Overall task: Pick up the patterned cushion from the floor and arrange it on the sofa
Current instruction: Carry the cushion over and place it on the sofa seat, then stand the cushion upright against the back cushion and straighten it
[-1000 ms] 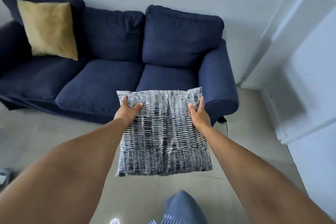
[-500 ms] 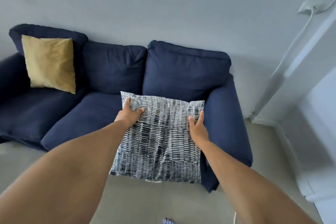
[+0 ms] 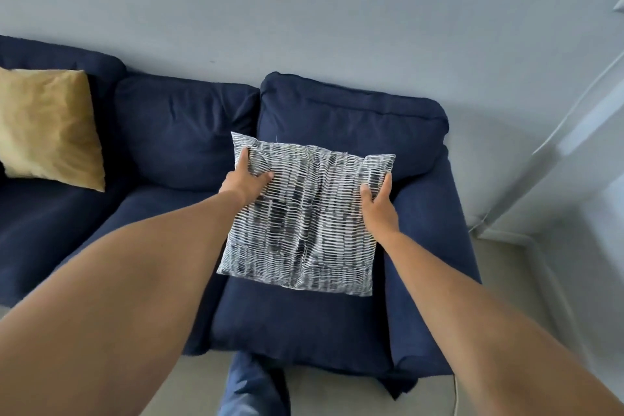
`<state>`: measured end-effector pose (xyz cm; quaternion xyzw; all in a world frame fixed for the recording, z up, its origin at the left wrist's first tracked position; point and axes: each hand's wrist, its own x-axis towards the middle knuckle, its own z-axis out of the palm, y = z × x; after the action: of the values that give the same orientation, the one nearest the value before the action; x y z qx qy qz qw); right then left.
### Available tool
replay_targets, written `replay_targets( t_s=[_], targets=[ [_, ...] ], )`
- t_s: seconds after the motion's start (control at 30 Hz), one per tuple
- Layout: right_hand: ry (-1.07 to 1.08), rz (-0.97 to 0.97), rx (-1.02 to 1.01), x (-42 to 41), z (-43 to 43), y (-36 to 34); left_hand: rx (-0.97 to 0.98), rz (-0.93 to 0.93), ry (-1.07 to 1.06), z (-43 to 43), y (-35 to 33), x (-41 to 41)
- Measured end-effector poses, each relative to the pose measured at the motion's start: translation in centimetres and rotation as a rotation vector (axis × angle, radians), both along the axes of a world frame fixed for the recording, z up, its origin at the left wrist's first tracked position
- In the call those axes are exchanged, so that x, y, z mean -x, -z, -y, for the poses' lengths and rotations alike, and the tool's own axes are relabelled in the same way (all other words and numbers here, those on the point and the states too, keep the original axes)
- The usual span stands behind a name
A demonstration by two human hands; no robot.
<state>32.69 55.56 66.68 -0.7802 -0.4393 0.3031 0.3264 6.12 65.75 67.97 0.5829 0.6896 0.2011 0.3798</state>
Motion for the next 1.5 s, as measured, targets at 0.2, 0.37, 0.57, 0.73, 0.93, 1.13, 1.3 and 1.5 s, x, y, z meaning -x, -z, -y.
replay_targets(
  t_s=[0.2, 0.37, 0.57, 0.73, 0.93, 1.13, 1.3, 1.5],
  targets=[
    [0.094, 0.008, 0.031, -0.7, -7.9, 2.3, 0.023, 0.031, 0.075, -9.2, 2.7, -1.5],
    [0.259, -0.030, 0.058, -0.5, -14.0, 4.6, 0.037, 0.038, 0.136, -15.5, 5.2, -2.3],
    [0.419, -0.037, 0.075, -1.0, -19.8, 9.2, 0.099, 0.078, 0.153, -21.3, 9.5, -3.9],
    [0.430, -0.011, 0.112, -3.2, -23.3, 12.8, 0.110, 0.076, 0.155, -24.2, 13.3, -6.1],
    [0.405, 0.006, 0.213, -6.4, -25.1, 17.0, 0.184, 0.048, 0.103, -25.5, 17.6, -7.8],
    [0.323, 0.013, 0.266, -7.7, -25.4, 18.7, 0.191, -0.007, 0.099, -26.3, 19.0, -8.4],
    [0.338, 0.027, 0.172, -8.0, -25.6, 18.2, 0.124, 0.001, 0.072, -26.4, 18.3, -8.6],
    [0.315, 0.025, 0.155, -8.3, -25.1, 19.1, 0.155, 0.010, 0.079, -25.3, 18.3, -8.6]
  ],
)
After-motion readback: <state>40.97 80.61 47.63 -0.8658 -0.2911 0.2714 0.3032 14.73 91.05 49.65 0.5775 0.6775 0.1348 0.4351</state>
